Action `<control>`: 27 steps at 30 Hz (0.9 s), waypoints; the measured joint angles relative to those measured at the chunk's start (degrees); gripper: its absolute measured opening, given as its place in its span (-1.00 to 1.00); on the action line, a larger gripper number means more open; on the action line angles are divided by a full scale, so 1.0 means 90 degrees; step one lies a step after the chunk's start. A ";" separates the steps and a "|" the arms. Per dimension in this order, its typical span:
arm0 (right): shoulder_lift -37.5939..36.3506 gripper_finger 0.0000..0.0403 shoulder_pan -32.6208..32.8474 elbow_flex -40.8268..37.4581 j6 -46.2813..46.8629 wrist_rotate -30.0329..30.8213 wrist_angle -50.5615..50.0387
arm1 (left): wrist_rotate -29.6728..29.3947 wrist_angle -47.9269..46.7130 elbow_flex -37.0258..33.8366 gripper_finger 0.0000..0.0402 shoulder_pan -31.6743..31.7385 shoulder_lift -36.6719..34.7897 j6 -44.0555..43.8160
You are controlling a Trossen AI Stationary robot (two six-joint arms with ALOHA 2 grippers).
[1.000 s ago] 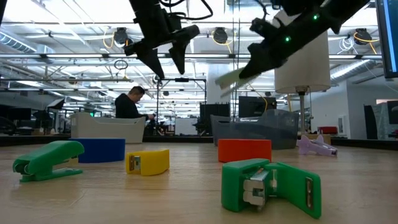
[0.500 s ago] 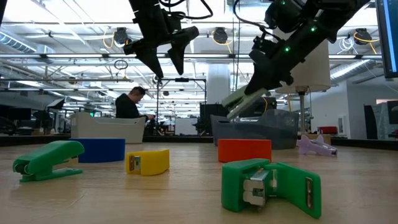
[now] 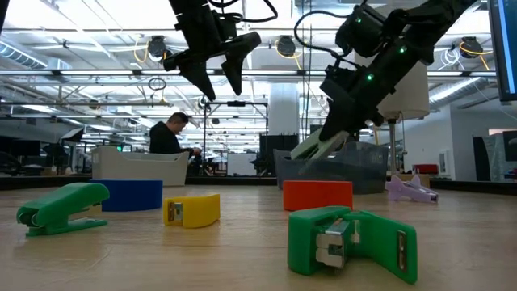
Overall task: Pick and place Stapler, Stapler remover, tape
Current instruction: Put the large green stapler into the black bin
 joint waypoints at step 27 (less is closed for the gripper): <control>0.0593 -0.22 0.0027 0.0000 -0.0001 -0.0182 0.0187 | -0.0204 -0.0020 0.0000 0.42 0.0007 0.0002 0.0068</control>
